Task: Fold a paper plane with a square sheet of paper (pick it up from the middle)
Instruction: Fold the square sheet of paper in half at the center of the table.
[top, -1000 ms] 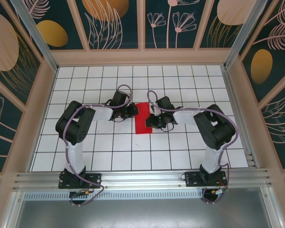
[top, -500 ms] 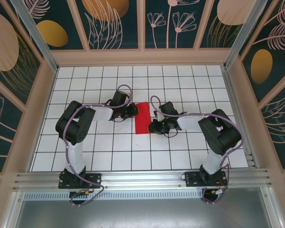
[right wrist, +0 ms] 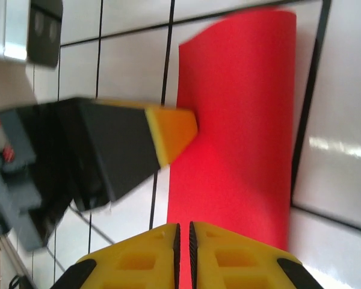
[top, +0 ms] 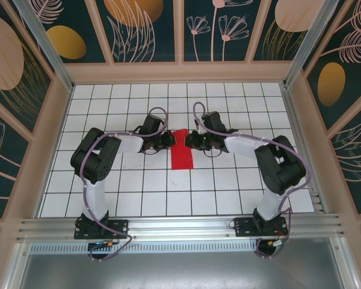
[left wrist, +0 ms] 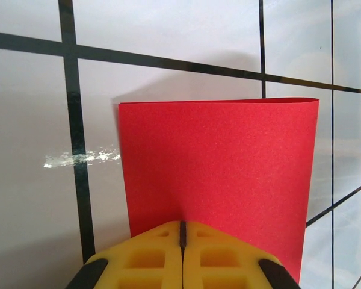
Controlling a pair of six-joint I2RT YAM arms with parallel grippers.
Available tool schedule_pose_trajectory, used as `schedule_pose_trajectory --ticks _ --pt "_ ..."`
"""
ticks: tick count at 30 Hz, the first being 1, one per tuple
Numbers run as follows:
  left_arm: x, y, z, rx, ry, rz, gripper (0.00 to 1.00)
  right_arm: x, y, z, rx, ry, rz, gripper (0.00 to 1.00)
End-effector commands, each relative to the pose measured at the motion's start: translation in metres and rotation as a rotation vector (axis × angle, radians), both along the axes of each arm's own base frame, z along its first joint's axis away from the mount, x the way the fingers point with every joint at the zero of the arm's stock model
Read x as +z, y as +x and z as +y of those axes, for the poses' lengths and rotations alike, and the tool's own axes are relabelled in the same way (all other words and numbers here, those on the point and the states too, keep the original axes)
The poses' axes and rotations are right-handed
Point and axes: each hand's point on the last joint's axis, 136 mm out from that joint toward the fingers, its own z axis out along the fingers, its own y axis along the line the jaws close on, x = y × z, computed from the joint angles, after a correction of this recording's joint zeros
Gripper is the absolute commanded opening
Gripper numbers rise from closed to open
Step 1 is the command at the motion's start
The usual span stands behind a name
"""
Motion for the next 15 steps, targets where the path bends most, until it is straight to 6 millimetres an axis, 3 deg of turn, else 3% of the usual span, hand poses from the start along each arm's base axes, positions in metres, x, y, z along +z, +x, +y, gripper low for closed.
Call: schedule_pose_trajectory --ticks 1,4,6,11,13,15 --pt "-0.055 -0.018 0.03 0.044 0.171 0.114 0.06 -0.02 0.011 0.008 -0.004 -0.008 0.025 0.16" --pt "-0.055 -0.019 0.03 0.046 0.171 0.117 0.06 -0.035 0.012 0.005 -0.013 -0.039 0.04 0.15" --pt "-0.056 -0.02 0.032 0.05 0.18 0.121 0.06 -0.047 0.024 -0.014 -0.077 -0.083 0.051 0.15" --pt "-0.058 -0.022 0.037 0.056 0.208 0.127 0.06 -0.065 0.025 -0.031 -0.137 -0.164 0.063 0.15" --pt "-0.059 -0.023 0.039 0.057 0.216 0.131 0.06 -0.06 0.024 -0.028 -0.132 -0.146 0.065 0.15" --pt "-0.058 -0.023 0.04 0.057 0.22 0.13 0.06 -0.043 0.025 -0.019 -0.106 -0.105 0.042 0.15"
